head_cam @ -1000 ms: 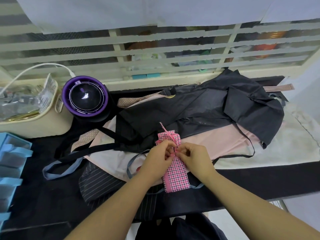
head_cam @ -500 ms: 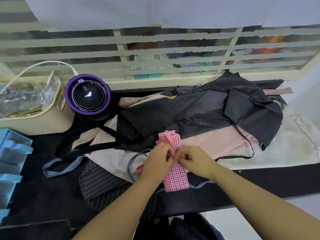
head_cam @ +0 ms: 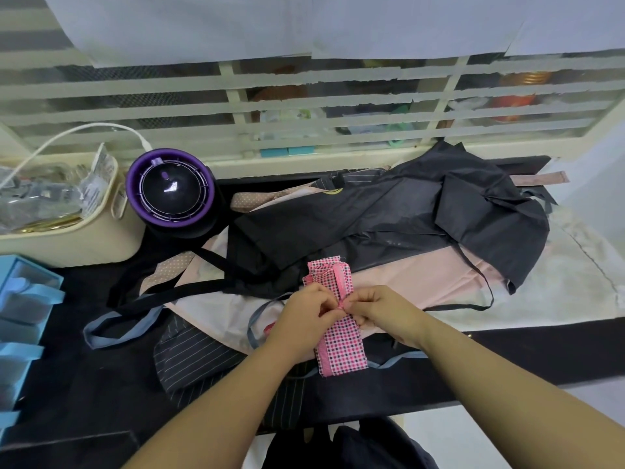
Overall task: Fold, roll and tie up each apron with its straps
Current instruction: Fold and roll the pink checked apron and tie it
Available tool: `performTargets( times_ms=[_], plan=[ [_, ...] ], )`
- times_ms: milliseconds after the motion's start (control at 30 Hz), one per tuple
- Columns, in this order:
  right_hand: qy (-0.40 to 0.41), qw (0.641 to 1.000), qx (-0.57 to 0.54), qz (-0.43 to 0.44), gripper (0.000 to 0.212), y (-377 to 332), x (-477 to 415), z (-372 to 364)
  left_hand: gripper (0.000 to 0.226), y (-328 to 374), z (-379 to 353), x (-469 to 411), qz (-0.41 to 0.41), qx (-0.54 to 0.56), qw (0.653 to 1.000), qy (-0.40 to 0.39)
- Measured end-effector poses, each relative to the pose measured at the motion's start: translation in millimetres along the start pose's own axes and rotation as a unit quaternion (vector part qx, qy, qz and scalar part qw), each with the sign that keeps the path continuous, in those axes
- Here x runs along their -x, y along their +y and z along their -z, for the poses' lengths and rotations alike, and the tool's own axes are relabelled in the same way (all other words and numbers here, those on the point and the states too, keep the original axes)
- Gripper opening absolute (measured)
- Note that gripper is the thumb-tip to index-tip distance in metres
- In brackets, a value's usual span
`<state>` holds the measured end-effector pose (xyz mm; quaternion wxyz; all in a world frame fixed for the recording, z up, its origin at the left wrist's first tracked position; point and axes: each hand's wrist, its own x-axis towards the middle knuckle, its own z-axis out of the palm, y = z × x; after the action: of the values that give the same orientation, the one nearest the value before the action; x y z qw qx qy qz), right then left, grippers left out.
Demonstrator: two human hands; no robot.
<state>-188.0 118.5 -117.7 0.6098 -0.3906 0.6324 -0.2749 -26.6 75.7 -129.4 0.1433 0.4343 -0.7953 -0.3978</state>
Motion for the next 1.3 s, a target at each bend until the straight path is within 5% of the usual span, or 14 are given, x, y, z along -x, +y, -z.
performTargets(
  times_ms=[167, 533, 667, 800, 933, 1033, 1100, 1300],
  plan=[
    [0.031, 0.995, 0.088, 0.037, 0.009, -2.7, 4.3, 18.2, 0.017, -1.7, 10.7, -3.2, 0.018, -0.060, 0.998, -0.003],
    [0.100, 0.943, 0.309, 0.067, 0.033, -1.1, 4.3, 27.9, 0.026, 1.6, 20.0, 3.8, 0.060, -0.355, 0.932, -0.039],
    [0.097, 0.930, 0.350, 0.064, 0.018, -3.1, 2.9, 26.4, 0.027, 1.8, 20.9, 3.0, 0.028, -0.393, 0.919, -0.035],
    [0.063, 0.945, 0.321, 0.026, 0.017, -11.2, 2.7, 34.0, 0.027, -10.5, 31.4, 5.5, 0.048, -0.298, 0.952, -0.041],
    [0.025, 0.984, 0.173, -0.010, 0.039, -15.1, -5.6, 18.2, 0.035, -14.7, 38.3, 13.5, 0.074, -0.224, 0.971, -0.046],
    [0.023, 0.993, 0.113, -0.019, 0.014, -14.0, -12.1, -5.9, 0.020, -7.5, 39.0, 16.8, 0.080, -0.133, 0.988, -0.014],
    [0.008, 0.997, 0.070, -0.027, 0.015, -15.1, -13.8, -10.4, 0.016, -3.7, 43.7, 17.6, 0.095, -0.062, 0.993, 0.018],
    [-0.026, 0.981, -0.189, 0.022, 0.017, -65.5, -1.0, 13.4, 0.014, 11.0, 108.8, 11.2, 0.157, 0.197, 0.956, 0.153]
  ],
)
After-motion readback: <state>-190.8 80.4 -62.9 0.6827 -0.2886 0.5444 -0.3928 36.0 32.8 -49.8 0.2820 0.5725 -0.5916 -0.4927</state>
